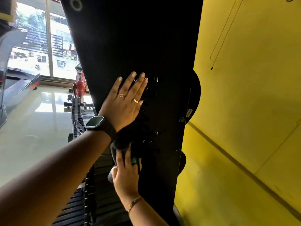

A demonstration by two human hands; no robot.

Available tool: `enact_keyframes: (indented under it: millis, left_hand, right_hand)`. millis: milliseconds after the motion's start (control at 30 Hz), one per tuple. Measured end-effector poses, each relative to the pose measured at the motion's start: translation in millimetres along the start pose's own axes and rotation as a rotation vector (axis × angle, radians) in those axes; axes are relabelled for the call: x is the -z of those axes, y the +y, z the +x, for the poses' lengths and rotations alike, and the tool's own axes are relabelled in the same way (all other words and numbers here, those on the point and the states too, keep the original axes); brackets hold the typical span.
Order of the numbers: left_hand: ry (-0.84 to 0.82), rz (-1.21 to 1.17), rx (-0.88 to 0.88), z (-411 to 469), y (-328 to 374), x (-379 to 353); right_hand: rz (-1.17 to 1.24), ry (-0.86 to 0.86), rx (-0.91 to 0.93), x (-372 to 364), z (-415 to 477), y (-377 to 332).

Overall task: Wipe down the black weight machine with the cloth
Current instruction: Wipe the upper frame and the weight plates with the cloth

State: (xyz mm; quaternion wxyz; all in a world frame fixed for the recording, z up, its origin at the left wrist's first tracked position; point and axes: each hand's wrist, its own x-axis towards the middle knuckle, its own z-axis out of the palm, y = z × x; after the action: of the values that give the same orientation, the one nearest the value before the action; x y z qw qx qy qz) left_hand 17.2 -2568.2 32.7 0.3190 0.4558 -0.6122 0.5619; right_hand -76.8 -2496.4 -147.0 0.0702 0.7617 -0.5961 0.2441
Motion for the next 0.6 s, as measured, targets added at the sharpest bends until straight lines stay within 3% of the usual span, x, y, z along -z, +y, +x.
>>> enact_keyframes:
  millis: [100,167,467,600]
  left_hand:
    - [0.003,0.009,-0.01,-1,1,0]
    - [0.002,0.018,-0.024,-2,1,0]
    - [-0.101,-0.089,-0.06,-2,-3,9]
    - [-0.157,-0.227,0.025,-10,8,15]
  right_hand:
    - [-0.141,0.005,0.202,-7,-6,48]
    - [-0.171,-0.012,0.199,-4,-8,78]
    - [0.026,-0.104,-0.071,38,-21,132]
    - [0.146,-0.187,-0.314,67,-34,150]
